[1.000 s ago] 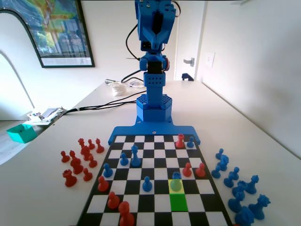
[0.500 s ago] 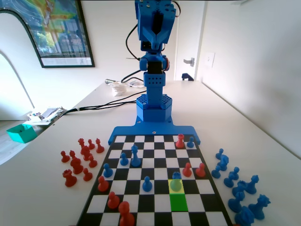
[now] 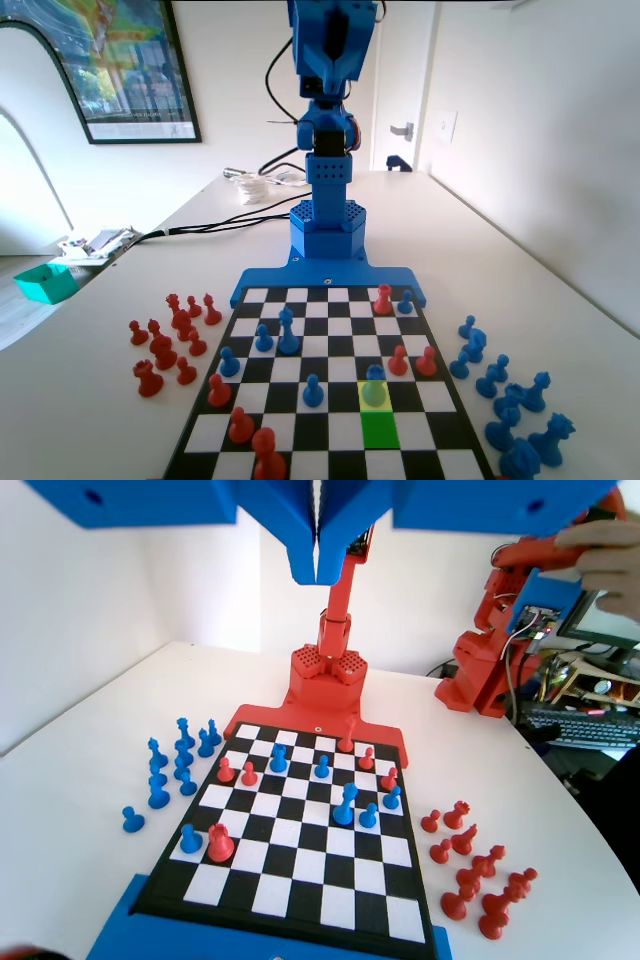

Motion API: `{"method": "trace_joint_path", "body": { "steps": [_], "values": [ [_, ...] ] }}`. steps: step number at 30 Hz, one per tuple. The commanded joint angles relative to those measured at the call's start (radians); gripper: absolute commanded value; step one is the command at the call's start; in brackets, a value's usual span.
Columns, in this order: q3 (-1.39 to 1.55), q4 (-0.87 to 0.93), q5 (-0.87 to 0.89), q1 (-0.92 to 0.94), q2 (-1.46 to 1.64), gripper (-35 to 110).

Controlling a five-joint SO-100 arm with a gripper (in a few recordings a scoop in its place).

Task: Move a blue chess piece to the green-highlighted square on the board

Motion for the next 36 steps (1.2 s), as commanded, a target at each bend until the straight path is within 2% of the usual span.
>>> {"method": "trace_joint_path", "body": {
  "steps": [1,23,27,36],
  "values": [
    [-0.109,0.018,-0.002,-0.026,-0.106,1],
    [-0.54,0.035,0.149,-0.011,-0.917,1],
    [-0.554,0.011,0.196,0.0,-1.029,1],
    [-0.572,-0.181,0.298,0.015,-1.262,1]
  ]
}}
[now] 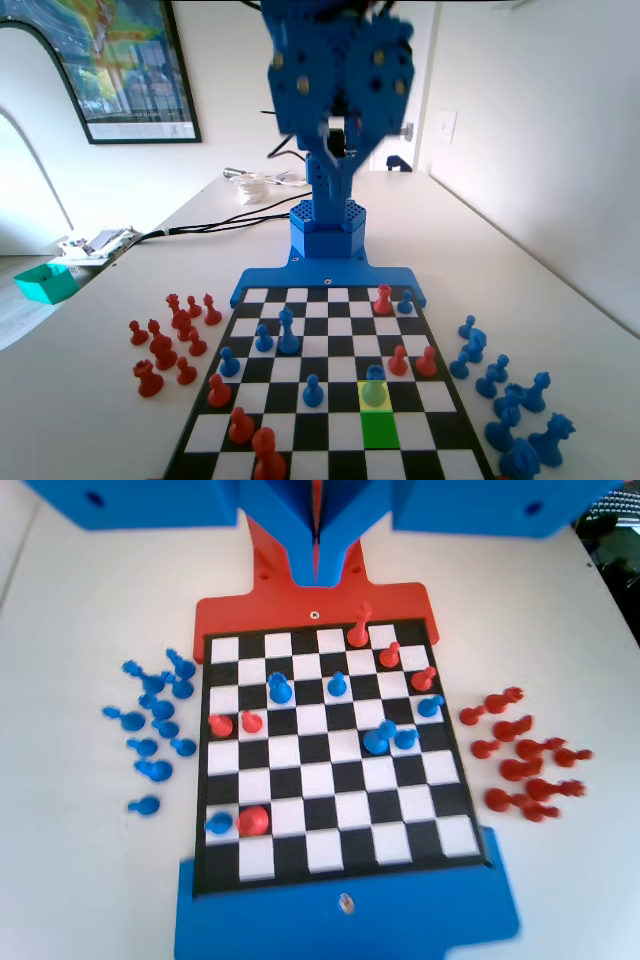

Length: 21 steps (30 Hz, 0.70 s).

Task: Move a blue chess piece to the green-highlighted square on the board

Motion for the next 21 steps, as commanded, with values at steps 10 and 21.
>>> {"method": "trace_joint_path", "body": {
  "steps": [10,21],
  "values": [
    [-0.069,-0.204,0.078,-0.008,-0.199,3],
    [-0.107,-0.229,0.058,-0.054,-0.356,12]
  ]
}}
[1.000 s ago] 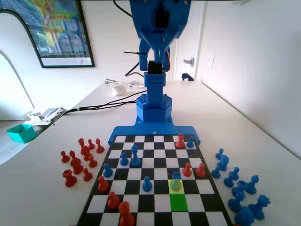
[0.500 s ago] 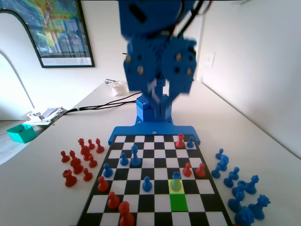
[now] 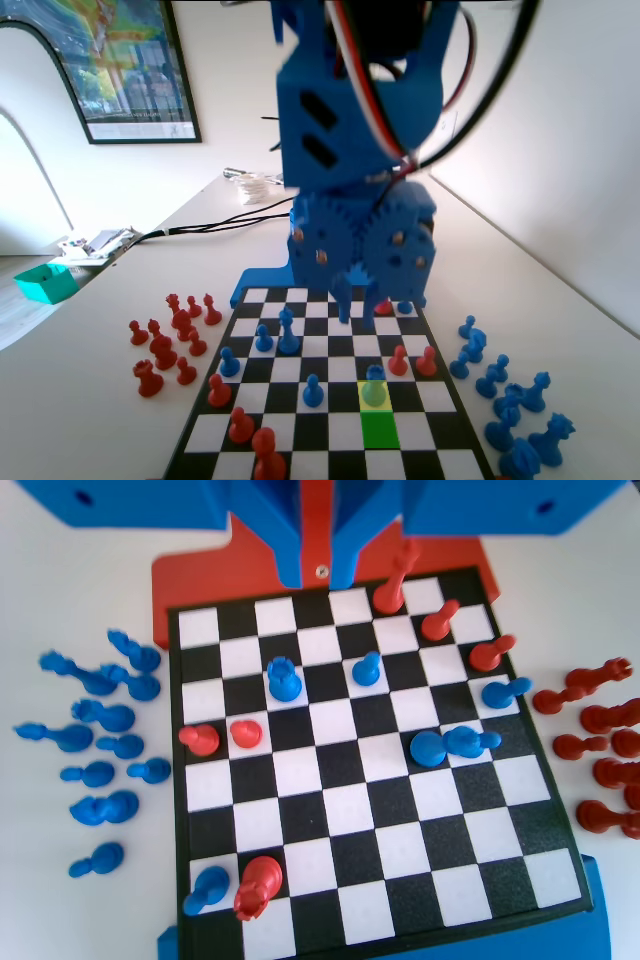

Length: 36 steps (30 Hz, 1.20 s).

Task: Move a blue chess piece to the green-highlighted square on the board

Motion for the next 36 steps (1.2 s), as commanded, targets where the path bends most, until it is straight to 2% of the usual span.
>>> {"method": "trace_joint_path", "body": {
  "steps": [1,15,36],
  "values": [
    [-0.071,0.006,-0.029,-0.023,0.0,12],
    [-0.095,-0.031,-0.094,-0.048,-0.107,16],
    [-0.147,-0.061,-0.094,-0.092,-0.253,16]
  ]
}}
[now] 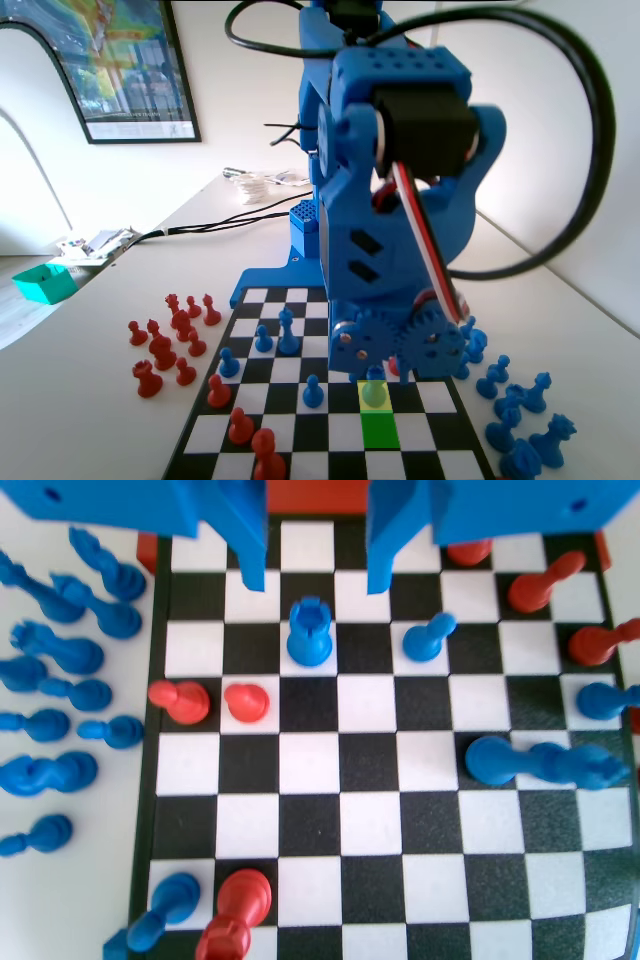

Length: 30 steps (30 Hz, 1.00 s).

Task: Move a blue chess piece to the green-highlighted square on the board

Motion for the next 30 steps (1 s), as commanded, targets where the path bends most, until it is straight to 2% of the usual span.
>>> {"method": "trace_joint_path", "body": {
  "steps": [1,30],
  "values": [
    [-0.034,0.005,-0.014,-0.021,0.02,16],
    [0.043,-0.044,-0.077,-0.014,-0.009,14]
  ]
}}
